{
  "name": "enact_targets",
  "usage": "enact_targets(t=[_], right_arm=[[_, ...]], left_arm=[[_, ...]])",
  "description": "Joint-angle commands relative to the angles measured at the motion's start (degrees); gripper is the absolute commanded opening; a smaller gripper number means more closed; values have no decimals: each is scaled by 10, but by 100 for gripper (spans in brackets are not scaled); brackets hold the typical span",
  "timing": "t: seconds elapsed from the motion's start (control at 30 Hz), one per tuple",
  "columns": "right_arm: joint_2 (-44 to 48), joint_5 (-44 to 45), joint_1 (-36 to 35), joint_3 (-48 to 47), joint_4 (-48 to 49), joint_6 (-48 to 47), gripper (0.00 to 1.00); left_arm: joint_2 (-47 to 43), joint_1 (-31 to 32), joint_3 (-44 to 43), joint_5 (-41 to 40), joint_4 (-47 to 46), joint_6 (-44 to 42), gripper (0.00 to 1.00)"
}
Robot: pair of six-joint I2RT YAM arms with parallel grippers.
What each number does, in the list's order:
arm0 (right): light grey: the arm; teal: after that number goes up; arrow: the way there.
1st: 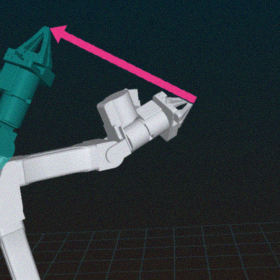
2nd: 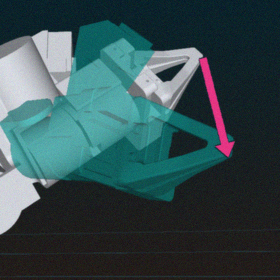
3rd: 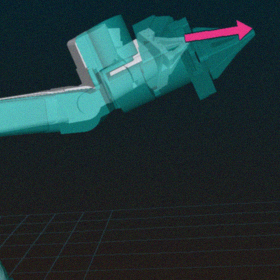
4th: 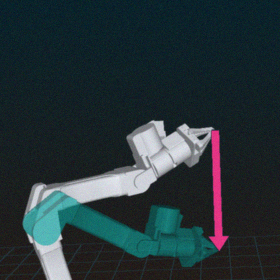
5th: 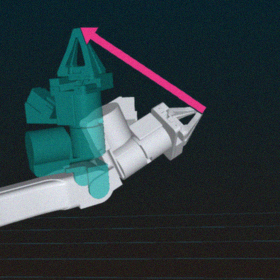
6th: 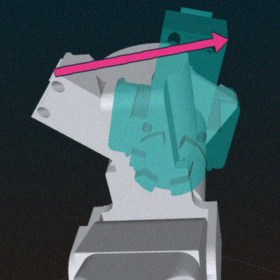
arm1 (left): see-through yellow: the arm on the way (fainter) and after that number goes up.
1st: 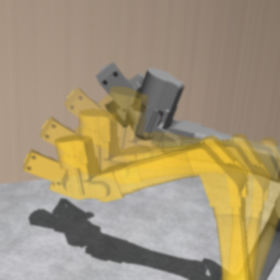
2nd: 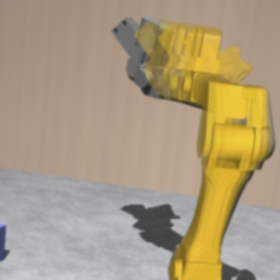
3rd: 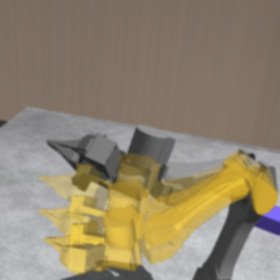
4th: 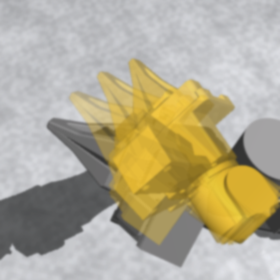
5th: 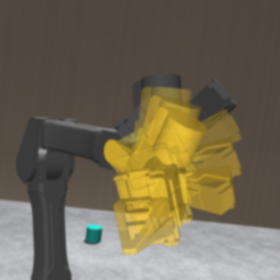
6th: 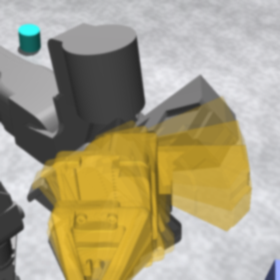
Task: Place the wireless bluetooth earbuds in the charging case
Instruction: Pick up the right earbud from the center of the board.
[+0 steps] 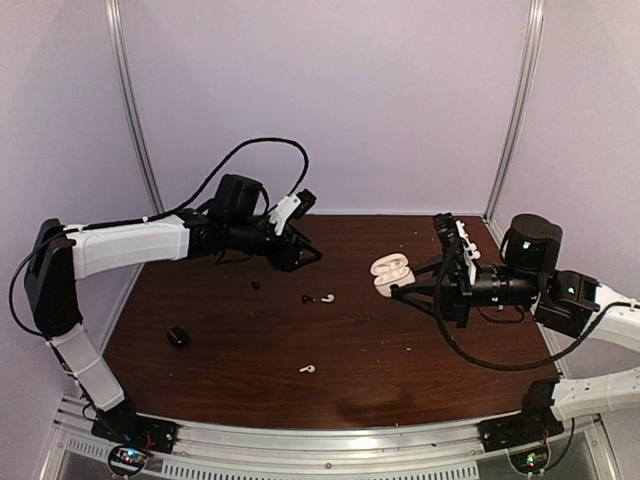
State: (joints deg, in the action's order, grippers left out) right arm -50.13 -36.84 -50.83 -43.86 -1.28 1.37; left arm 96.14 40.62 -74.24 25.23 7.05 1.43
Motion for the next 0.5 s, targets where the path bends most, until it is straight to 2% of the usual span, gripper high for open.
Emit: enact_targets(t=[0.0,0.07,0.2,0.47], right_arm=[[21,18,-3,0,-12,-6,0],[25,19,-4,4,-12,-6,0],[25,15,-4,10,-12,-6,0],[28,9,-4,11,-18,-7,0]], left_arm=[[14,5,4,-11,114,-33,57],[8,16,20,-13,139,-33,57],[24,58,26,-69,228,-51,57],[103,132,-34,-129,375,-58,52]])
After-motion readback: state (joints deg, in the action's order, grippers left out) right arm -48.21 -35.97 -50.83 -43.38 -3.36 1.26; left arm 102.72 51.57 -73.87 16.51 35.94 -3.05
